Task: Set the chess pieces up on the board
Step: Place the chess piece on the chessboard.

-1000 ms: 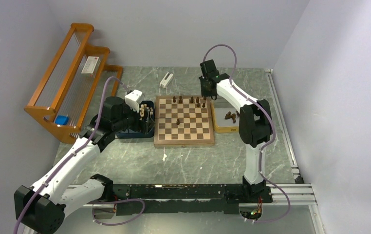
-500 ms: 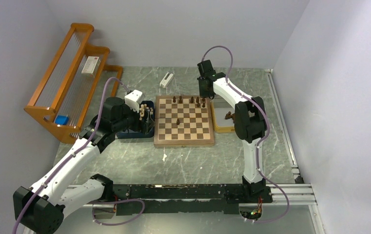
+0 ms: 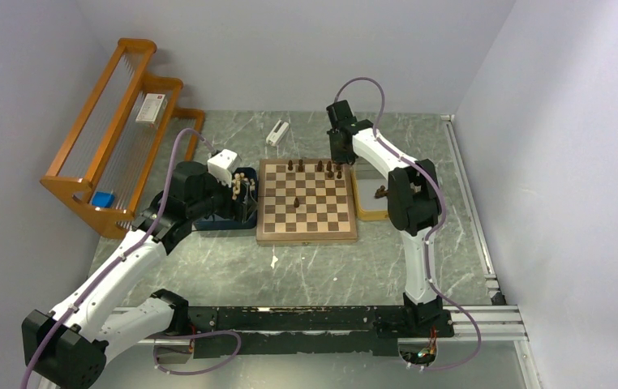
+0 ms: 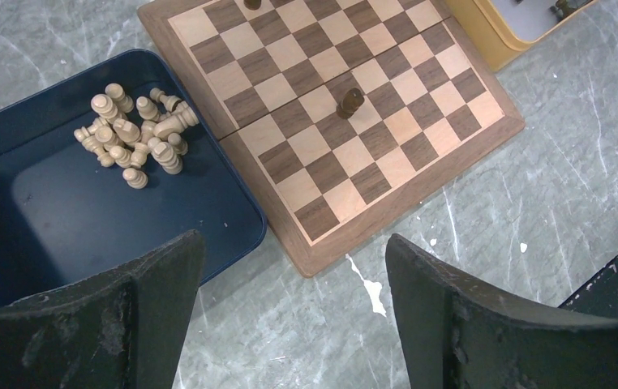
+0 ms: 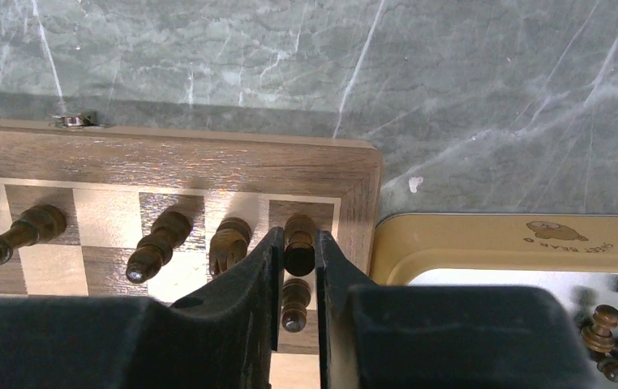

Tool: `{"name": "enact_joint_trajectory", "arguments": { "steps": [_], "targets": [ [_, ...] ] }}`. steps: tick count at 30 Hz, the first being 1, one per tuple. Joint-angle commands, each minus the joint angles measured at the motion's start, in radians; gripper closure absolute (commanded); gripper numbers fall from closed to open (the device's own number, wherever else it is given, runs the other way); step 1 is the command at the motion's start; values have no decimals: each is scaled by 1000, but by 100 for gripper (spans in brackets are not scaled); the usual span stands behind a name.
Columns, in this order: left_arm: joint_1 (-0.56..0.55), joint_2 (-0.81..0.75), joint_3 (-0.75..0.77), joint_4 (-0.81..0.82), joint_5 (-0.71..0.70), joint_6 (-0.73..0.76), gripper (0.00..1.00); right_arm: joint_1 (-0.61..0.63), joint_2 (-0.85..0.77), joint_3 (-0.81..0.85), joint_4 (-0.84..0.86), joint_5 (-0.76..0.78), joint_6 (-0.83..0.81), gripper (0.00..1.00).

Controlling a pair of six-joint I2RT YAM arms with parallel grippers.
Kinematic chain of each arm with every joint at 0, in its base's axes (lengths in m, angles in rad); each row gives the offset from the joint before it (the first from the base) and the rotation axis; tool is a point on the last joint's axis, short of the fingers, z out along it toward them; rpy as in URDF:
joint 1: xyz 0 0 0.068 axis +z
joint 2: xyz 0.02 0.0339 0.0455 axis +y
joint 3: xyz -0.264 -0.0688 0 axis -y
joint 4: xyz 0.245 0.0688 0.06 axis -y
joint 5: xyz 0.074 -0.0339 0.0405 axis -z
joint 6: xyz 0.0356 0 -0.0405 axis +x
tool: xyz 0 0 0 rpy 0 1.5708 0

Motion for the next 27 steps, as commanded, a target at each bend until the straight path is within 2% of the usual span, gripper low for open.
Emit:
{"name": "enact_joint_trajectory", "arguments": {
  "steps": [1,27],
  "targets": [
    [-6,-15,10,-7,-15,15,13,5,28,28,-13,11,1,79],
    [-6,-19,8,-9,-26,17,13,3,11,69,-24,-12,20,67]
  ]
}}
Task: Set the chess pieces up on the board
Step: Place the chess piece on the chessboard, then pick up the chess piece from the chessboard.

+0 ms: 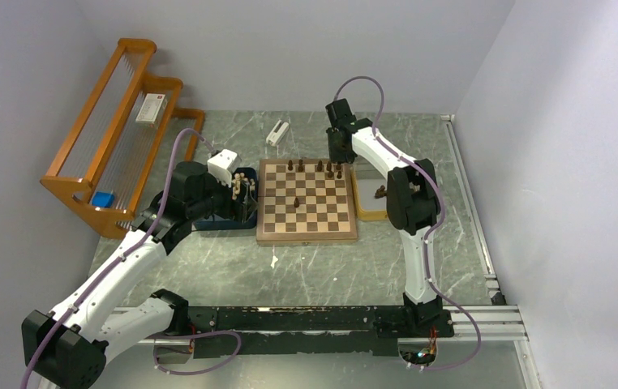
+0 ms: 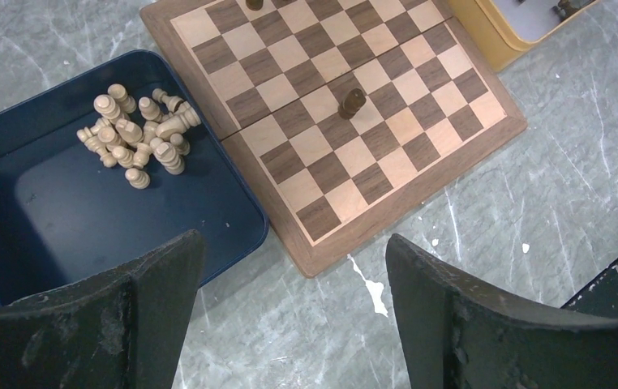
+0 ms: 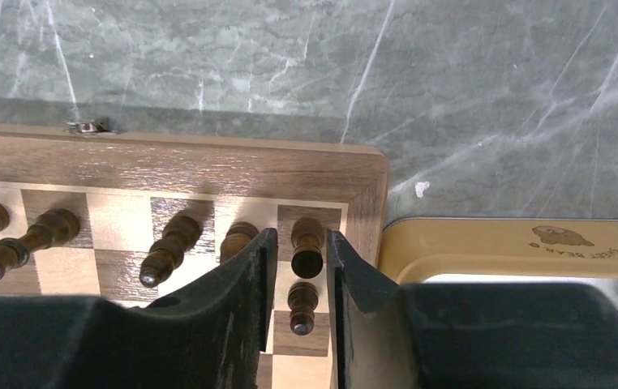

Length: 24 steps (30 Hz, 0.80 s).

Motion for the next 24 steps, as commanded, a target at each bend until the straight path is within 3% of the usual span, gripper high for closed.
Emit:
{"name": "enact_joint_trajectory", "arguments": {
  "steps": [1,9,16,22,24],
  "targets": [
    [-5,-18,9,-11,-28,13,13,1,-8,46,-13,-3,13,67],
    [-6,-11,26,-12,-74,-9,11,0,-149,-31,-3,0,26,64],
    [-6,144,145,-65,-53,-45,14,8,-454,-363,162,-73,86,58],
    [-25,265,224,-27,-9,-69,18,10,-710,-598,243,-96,108,48],
    [-50,316,261,-21,-39,-78,19,10,-793,-668,270,-108,115,37]
  ]
}}
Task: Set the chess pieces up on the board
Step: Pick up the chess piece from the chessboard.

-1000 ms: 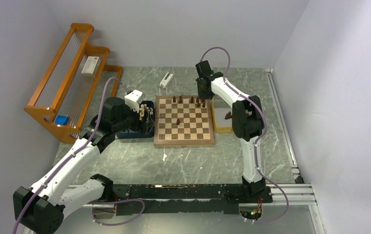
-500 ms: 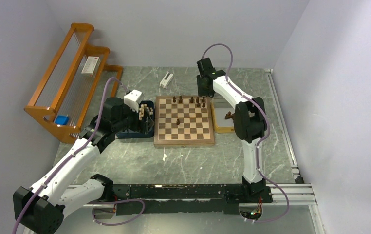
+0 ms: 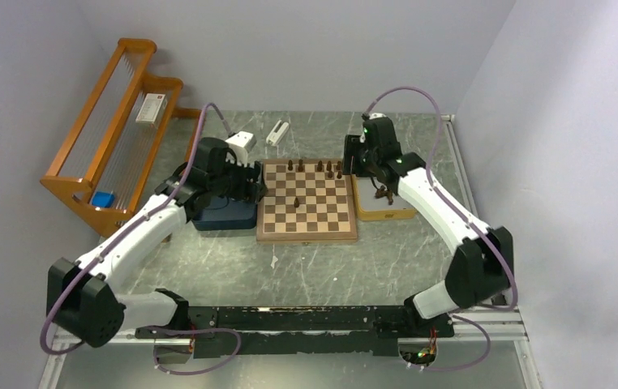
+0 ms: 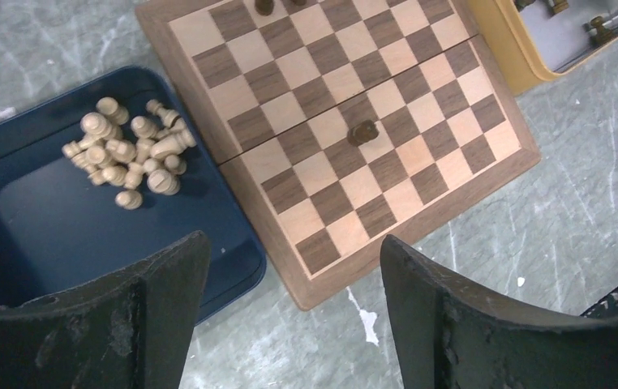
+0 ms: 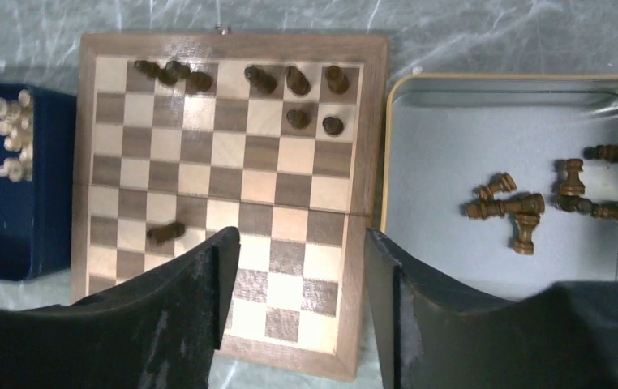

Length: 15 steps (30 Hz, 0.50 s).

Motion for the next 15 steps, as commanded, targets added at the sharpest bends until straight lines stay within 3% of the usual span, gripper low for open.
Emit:
{"name": "enact_joint_trajectory", "arguments": {
  "steps": [1,8,15],
  "targets": [
    [-58,92,96,19,-23,-35,19,3,-165,-141,94,-33,33,32],
    [-218,288,196,24,-142,-97,25,2,-380,-278,119,-70,35,27],
    [-280,421,210,94,-236,-153,32,3,-527,-381,153,-88,36,24]
  ]
}}
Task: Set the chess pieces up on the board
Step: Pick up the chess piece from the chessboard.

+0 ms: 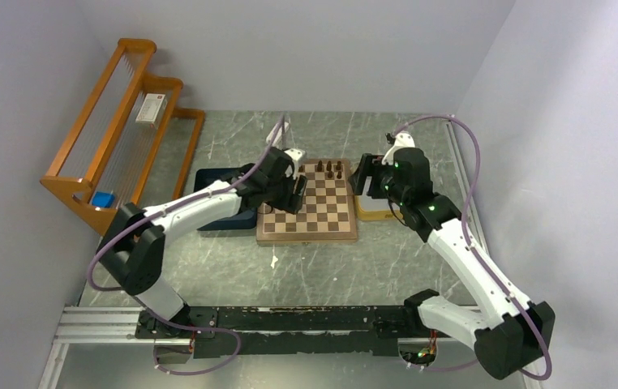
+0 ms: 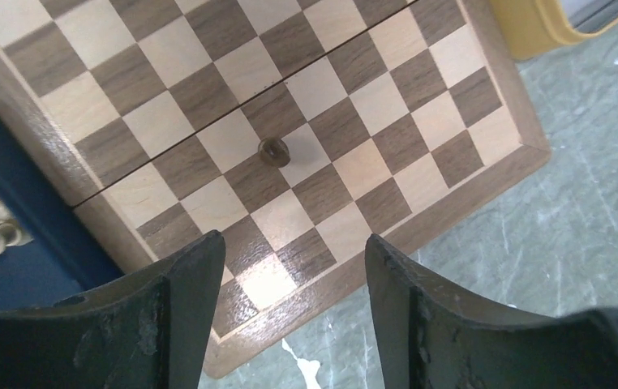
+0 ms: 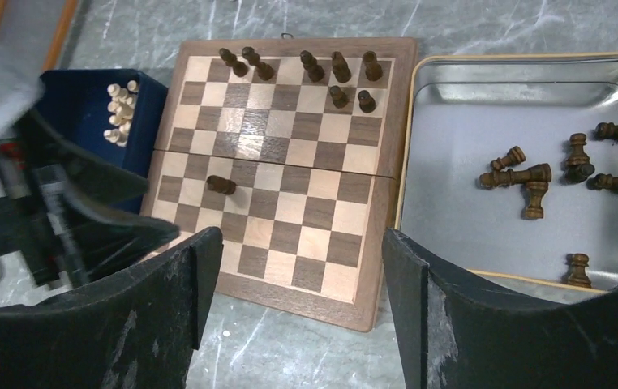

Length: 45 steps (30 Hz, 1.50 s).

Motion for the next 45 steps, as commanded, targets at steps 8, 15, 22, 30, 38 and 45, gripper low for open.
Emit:
{"name": "enact_joint_trajectory", "arguments": {
  "steps": [8,15,22,30,38,45],
  "targets": [
    [-40,131,43,92,-100,-55,36,1,-50,-73,42,-45,-17,24],
    [-40,190,98,118,-129,-52,39,1,-62,-91,58,-65,-19,23],
    [-39,244,133,126,-132,-61,45,1,-65,-94,45,-51,-27,23],
    [-40,266,131,121,-138,-65,53,0,-83,-101,44,-45,-31,23],
    [-42,283,139,114,-145,-56,62,1,-83,-103,40,-45,-31,23],
    [-42,280,149,90,-144,-43,76,1,-88,-104,38,-39,-35,23]
  ]
}}
